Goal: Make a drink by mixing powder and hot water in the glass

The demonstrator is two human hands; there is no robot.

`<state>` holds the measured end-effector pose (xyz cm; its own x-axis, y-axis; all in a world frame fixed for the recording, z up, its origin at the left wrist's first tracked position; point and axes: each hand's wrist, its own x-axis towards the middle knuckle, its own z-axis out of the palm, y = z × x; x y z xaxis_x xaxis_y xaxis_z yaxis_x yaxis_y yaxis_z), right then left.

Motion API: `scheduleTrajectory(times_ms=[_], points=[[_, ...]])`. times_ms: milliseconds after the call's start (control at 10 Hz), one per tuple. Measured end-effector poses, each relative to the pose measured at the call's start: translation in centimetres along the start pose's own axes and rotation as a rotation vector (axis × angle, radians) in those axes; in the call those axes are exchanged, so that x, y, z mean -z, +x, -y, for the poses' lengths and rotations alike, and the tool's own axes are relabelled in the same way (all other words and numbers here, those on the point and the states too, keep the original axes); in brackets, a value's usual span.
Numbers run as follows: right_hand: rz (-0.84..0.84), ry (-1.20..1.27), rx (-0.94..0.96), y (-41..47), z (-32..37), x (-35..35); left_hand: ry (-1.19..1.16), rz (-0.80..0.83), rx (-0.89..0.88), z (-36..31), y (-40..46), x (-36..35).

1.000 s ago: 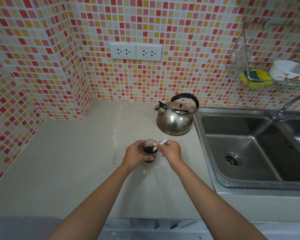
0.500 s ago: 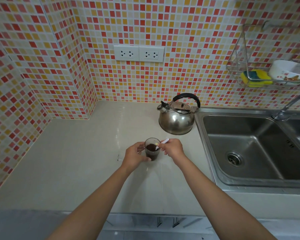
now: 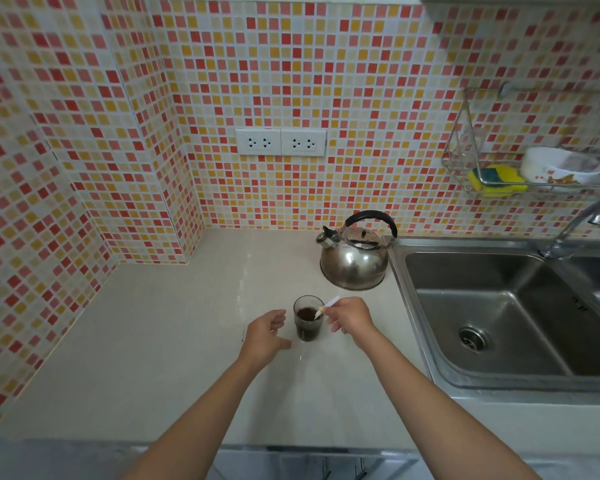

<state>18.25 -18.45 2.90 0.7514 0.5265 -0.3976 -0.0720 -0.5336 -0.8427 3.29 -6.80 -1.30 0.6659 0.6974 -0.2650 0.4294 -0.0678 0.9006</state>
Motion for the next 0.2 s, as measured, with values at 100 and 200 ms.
scheduleTrajectory(times_ms=[100,200], points=[[0.0,-0.032,-0.009,0.15,0.33,-0.08,-0.001,0.021,0.006,0.06,-0.25,-0.22],[0.039,-0.033,-0.069,-0.38,-0.13,0.88,0.033,0.037,0.006,-0.21,-0.89,-0.27]])
